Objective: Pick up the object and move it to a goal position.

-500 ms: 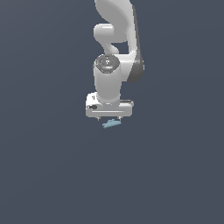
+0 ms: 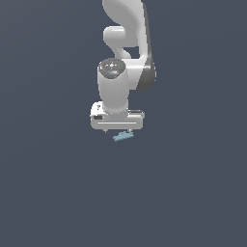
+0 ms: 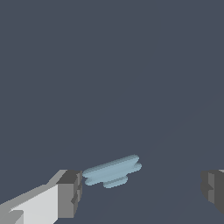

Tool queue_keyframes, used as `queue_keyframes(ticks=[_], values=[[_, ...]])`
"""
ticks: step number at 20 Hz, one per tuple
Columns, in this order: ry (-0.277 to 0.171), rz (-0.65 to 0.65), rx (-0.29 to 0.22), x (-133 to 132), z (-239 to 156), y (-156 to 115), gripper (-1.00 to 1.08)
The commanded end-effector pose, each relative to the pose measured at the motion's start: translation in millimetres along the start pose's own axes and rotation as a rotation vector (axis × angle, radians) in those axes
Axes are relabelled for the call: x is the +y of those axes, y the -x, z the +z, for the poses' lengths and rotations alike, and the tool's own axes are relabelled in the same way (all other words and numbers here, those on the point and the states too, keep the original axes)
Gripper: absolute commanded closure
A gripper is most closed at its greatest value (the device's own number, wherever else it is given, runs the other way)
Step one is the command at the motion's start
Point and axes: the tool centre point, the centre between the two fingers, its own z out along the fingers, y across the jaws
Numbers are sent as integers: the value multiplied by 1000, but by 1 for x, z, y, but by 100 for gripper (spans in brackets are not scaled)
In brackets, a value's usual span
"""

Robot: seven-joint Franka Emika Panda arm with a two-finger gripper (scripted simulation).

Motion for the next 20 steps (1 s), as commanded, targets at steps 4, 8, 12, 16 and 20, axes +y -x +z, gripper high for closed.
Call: queue_keyframes(ticks=[4,8,12,16,20], values=[[-5,10,6,2,-1,-2,-92],[-5,20,6,2,0,-1,-92],[-6,50,6,1,3,0,-92],[-7,98,5,-1,8,3,-92],[-9,166,5,-3,14,6,-92]])
